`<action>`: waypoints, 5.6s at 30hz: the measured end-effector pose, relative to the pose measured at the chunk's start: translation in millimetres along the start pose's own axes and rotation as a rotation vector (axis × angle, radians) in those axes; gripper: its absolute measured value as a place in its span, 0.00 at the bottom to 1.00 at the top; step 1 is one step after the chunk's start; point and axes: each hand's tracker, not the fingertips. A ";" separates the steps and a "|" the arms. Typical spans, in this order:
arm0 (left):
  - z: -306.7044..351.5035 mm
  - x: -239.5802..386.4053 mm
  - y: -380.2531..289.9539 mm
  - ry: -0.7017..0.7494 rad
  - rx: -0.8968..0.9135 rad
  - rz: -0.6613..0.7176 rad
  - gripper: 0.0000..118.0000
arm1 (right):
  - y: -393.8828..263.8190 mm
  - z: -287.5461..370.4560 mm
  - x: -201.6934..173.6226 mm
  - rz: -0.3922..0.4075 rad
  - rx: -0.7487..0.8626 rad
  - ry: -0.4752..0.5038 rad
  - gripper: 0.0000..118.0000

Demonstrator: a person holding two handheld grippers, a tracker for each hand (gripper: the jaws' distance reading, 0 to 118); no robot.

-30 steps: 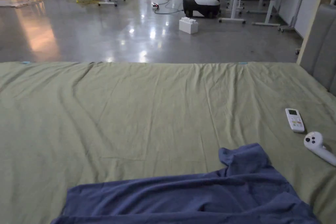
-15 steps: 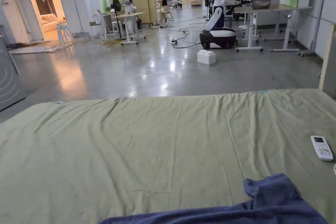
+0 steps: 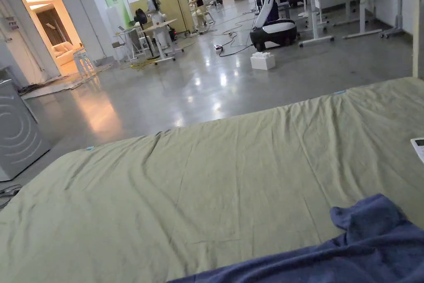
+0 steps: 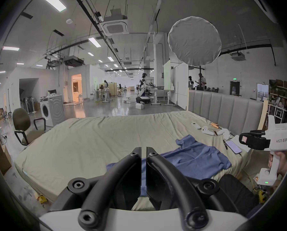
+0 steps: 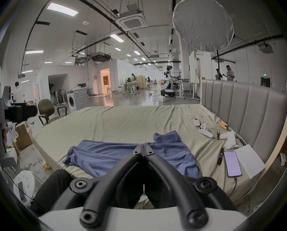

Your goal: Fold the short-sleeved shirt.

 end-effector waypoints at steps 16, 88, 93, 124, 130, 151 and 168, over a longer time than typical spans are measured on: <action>-199.3 -122.7 -48.2 0.018 -0.436 0.293 0.58 | -20.1 -21.3 14.4 -0.138 -0.162 0.044 0.00; -238.6 -126.8 -55.0 -0.065 -0.474 0.001 0.05 | 38.0 -190.7 170.9 -0.192 -0.485 0.030 0.02; -166.9 -129.9 -74.5 -0.126 -0.511 0.079 0.05 | -22.2 -131.8 181.7 -0.306 -0.489 0.003 0.02; -27.3 -21.8 -26.8 0.046 -0.067 -0.195 0.67 | 22.1 -16.8 28.1 -0.003 -0.089 -0.212 0.38; -17.3 5.9 -9.3 0.047 -0.013 -0.134 0.17 | 30.3 -21.2 -3.2 0.047 -0.002 -0.018 0.09; -11.2 -10.3 -21.9 -0.003 -0.118 0.012 0.00 | 0.0 -21.2 -38.8 0.075 -0.084 0.163 0.00; -160.5 -144.5 -155.8 0.043 -0.528 0.428 0.71 | -33.6 -24.1 -14.4 -0.188 -0.258 0.156 0.00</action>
